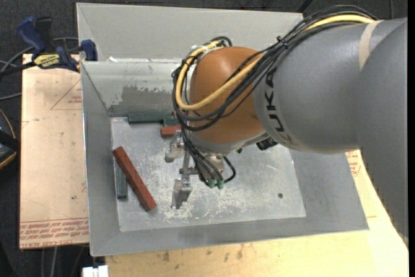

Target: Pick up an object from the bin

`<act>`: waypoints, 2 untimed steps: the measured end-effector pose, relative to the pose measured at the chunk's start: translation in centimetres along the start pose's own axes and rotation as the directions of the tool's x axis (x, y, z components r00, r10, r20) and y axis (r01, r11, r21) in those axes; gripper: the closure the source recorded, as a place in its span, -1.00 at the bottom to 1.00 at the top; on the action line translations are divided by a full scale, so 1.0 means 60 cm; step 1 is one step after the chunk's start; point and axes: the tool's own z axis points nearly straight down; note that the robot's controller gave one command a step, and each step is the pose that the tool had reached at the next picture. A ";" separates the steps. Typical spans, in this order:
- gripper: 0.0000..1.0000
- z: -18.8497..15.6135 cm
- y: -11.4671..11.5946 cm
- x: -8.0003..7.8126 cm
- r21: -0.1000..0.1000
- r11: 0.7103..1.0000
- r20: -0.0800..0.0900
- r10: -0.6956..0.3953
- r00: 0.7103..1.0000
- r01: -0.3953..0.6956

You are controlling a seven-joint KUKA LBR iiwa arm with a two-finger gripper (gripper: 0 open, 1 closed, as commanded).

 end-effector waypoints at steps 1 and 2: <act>1.00 0.000 0.000 0.000 0.000 1.000 0.000 0.000 1.000 0.000; -1.00 0.000 0.000 0.000 0.000 1.000 0.000 0.000 1.000 0.000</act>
Offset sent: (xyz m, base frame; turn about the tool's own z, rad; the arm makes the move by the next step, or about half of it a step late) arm 0.0000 0.0000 0.0000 0.0000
